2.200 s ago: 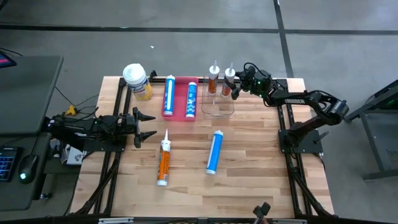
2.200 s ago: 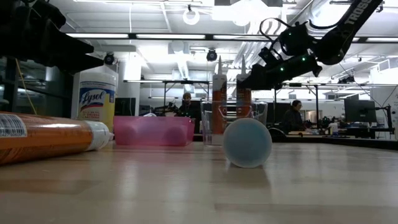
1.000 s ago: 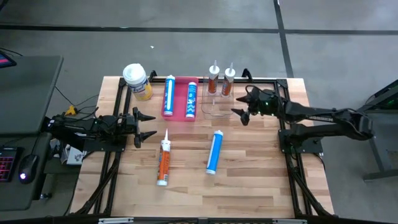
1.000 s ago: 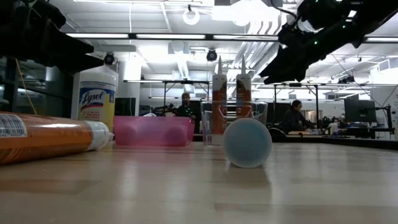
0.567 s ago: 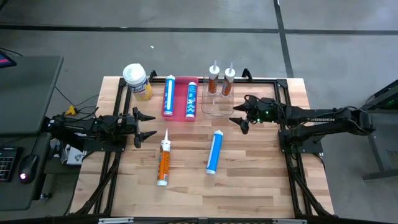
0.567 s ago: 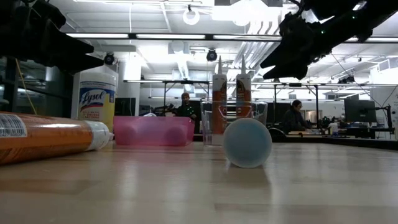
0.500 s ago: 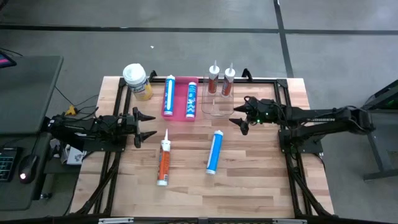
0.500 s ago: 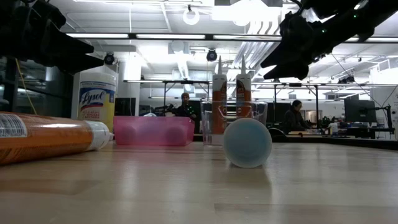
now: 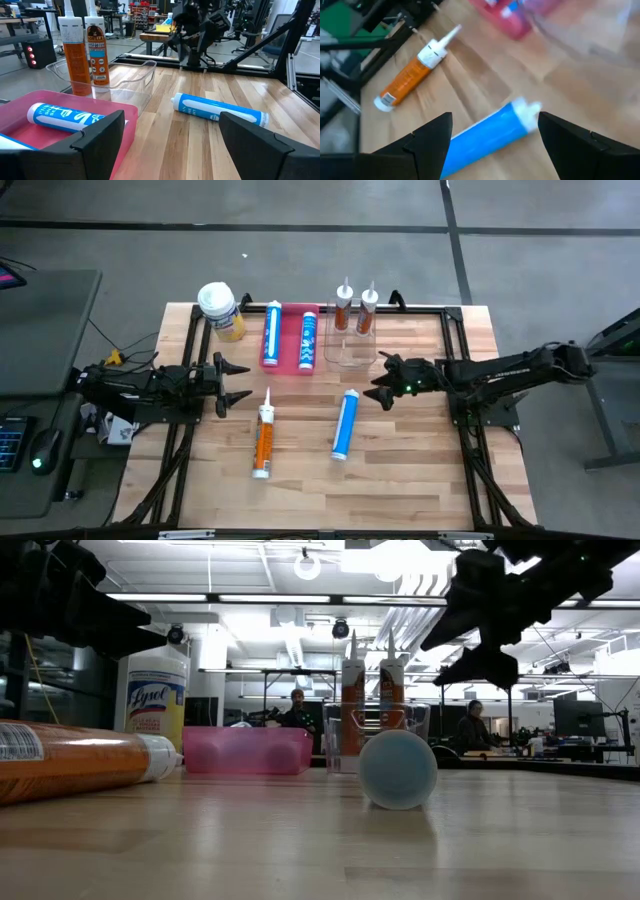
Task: Sort silicone sealant tubes
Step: Put the blue silicone sealant into the pink bin
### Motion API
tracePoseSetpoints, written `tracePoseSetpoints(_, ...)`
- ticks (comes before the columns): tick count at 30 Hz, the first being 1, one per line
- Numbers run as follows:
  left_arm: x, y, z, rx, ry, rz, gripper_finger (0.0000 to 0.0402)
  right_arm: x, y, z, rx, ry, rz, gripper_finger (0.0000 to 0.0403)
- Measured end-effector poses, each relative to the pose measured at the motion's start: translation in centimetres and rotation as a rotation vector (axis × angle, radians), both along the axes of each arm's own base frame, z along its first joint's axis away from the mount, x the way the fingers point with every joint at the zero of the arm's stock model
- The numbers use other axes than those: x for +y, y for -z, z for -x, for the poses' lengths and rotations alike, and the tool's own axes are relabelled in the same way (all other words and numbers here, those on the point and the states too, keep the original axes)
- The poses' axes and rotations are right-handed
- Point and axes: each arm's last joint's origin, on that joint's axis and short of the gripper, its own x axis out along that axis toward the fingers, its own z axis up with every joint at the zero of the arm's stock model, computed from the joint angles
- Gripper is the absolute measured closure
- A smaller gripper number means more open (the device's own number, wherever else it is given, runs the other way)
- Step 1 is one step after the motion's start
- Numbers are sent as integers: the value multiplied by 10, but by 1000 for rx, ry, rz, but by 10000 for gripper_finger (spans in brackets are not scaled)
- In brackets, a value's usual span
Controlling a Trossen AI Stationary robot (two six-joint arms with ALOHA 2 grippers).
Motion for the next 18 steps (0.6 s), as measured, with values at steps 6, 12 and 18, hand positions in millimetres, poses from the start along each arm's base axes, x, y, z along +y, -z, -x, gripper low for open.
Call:
tracePoseSetpoints(6, 0, 0, 0, 1, 0, 0, 82, 8, 10, -11, 111, 123, -408, 112)
tracePoseSetpoints(12, 0, 0, 0, 0, 0, 0, 82, 21, 18, -32, 191, 188, -587, 112)
tracePoseSetpoints(18, 0, 0, 0, 0, 0, 0, 82, 26, 18, -59, 242, 255, -641, 112)
